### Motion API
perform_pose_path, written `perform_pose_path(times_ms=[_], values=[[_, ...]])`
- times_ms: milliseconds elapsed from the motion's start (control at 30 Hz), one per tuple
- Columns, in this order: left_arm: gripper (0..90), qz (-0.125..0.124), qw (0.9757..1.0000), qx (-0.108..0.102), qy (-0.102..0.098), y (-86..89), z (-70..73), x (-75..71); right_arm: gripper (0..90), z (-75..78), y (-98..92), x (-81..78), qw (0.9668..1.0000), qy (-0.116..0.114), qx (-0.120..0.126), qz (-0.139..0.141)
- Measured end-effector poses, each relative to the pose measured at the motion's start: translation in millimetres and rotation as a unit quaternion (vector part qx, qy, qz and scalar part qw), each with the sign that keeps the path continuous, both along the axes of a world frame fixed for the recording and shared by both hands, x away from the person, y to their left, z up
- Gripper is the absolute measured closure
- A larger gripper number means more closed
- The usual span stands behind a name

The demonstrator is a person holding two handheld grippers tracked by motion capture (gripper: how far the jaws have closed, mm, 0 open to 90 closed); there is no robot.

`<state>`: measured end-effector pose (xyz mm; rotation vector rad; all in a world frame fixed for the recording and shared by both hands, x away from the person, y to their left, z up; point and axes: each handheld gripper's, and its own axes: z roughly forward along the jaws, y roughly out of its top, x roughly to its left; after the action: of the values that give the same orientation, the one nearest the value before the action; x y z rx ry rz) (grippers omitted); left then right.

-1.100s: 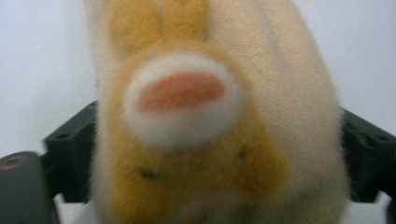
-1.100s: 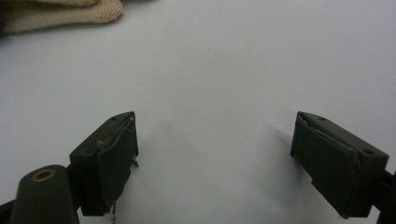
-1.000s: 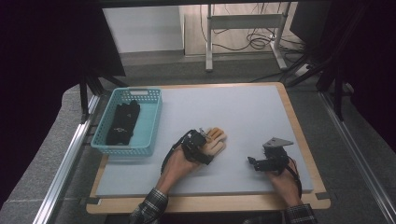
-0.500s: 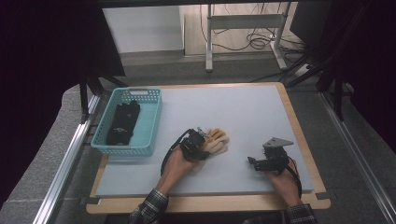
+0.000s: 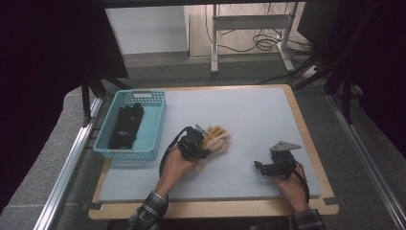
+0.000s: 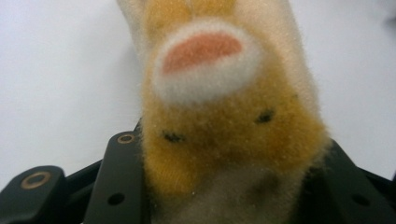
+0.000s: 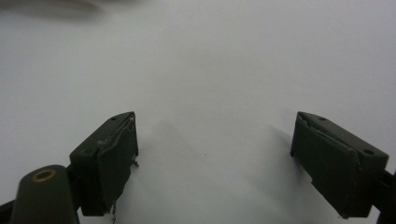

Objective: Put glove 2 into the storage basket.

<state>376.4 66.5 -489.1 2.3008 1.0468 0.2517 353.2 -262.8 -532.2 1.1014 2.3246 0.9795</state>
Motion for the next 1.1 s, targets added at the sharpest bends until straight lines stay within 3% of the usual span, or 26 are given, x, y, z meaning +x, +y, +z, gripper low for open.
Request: perform_pose_path(times_ms=[133,233,400,533,1100], values=[[54.1,0.002,0.9999,-0.012,0.003,6.3,6.6,-0.1,14.3,0.1,0.3,-0.2,1.0000,0.000,-0.001,0.000],[54.1,0.018,0.9997,-0.017,0.000,15.8,17.5,-0.7,14.3,0.0,0.4,-0.1,1.0000,0.000,-0.002,0.000],[54.1,0.027,0.9995,-0.004,-0.013,23.8,28.9,-4.0,14.3,0.0,0.4,-0.3,1.0000,-0.001,-0.003,0.000],[53.9,0.038,0.9990,-0.007,-0.022,34.0,40.0,-5.9,14.3,0.1,0.1,0.0,1.0000,0.000,-0.001,0.000],[53.3,0.114,0.9931,0.001,-0.028,84.1,67.8,15.3,14.3,0.1,0.1,-0.2,1.0000,0.000,-0.002,0.000]])
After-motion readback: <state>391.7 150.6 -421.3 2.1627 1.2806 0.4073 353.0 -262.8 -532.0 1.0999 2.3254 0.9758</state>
